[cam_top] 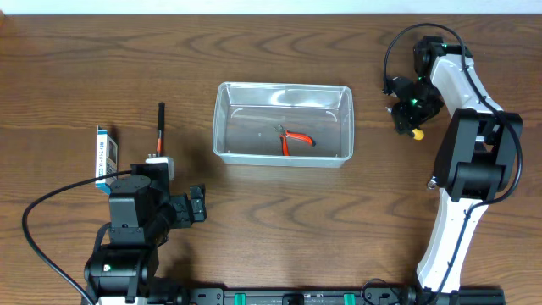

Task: Pack container
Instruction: 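Move the right gripper to the yellow-black screwdriver and grasp it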

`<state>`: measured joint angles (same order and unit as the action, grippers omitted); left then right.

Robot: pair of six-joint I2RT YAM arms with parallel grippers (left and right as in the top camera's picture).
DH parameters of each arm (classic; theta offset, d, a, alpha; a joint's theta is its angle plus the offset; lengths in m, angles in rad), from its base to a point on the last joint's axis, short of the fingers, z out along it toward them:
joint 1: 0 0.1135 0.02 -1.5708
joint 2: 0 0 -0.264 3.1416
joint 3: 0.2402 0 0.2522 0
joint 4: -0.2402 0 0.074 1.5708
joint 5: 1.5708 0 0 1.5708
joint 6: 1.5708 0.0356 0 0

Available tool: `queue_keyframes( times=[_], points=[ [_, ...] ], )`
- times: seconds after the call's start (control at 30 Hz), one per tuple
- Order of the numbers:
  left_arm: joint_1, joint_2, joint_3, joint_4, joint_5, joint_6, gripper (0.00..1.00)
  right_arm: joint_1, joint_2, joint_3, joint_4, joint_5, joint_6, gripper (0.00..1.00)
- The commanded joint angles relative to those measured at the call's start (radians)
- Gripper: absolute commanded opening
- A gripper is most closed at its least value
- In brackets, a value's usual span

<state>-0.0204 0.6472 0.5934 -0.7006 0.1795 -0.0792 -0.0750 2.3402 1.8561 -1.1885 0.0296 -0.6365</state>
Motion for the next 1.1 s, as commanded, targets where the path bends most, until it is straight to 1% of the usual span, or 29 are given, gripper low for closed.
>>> queue_keyframes(
  times=[0.0,0.13,0.23,0.4,0.47,0.53,0.6,0.63,0.67,0.7,0.9,1.07],
  points=[
    [0.005,-0.002,0.019,-0.002,-0.008,-0.009,0.98,-0.004,0.017,-0.028,-0.004,-0.034,0.004,0.42],
    [0.005,-0.002,0.019,-0.002,-0.008,-0.009,0.98,-0.004,0.017,-0.028,-0.004,-0.035,0.004,0.38],
    [0.005,-0.002,0.019,-0.002,-0.008,-0.009,0.98,-0.004,0.017,-0.028,-0.004,-0.035,0.004,0.29],
    [0.005,-0.002,0.019,-0.002,-0.008,-0.009,0.98,-0.004,0.017,-0.028,-0.004,-0.035,0.005,0.21],
    [0.005,-0.002,0.019,-0.002,-0.008,-0.009,0.98,-0.004,0.017,-0.028,-0.004,-0.035,0.009,0.15],
    [0.005,-0.002,0.019,-0.002,-0.008,-0.009,0.98,-0.004,0.017,-0.028,-0.004,-0.035,0.012,0.15],
    [0.005,-0.002,0.019,-0.002,-0.008,-0.009,0.98,-0.004,0.017,-0.028,-0.004,-0.039,0.012,0.12],
    [0.005,-0.002,0.019,-0.002,-0.008,-0.009,0.98,-0.004,0.017,-0.028,-0.004,-0.039,0.011,0.1],
    [0.005,-0.002,0.019,-0.002,-0.008,-0.009,0.98,-0.004,0.017,-0.028,-0.004,-0.039,0.012,0.04],
    [0.005,-0.002,0.019,-0.002,-0.008,-0.009,0.98,-0.004,0.017,-0.028,-0.004,-0.039,0.012,0.01],
    [0.005,-0.002,0.019,-0.002,-0.008,-0.009,0.98,-0.004,-0.006,-0.018,-0.001,-0.045,0.042,0.01],
    [0.005,-0.002,0.019,-0.002,-0.008,-0.009,0.98,0.006,-0.121,0.007,0.002,-0.057,0.056,0.01]
  ],
)
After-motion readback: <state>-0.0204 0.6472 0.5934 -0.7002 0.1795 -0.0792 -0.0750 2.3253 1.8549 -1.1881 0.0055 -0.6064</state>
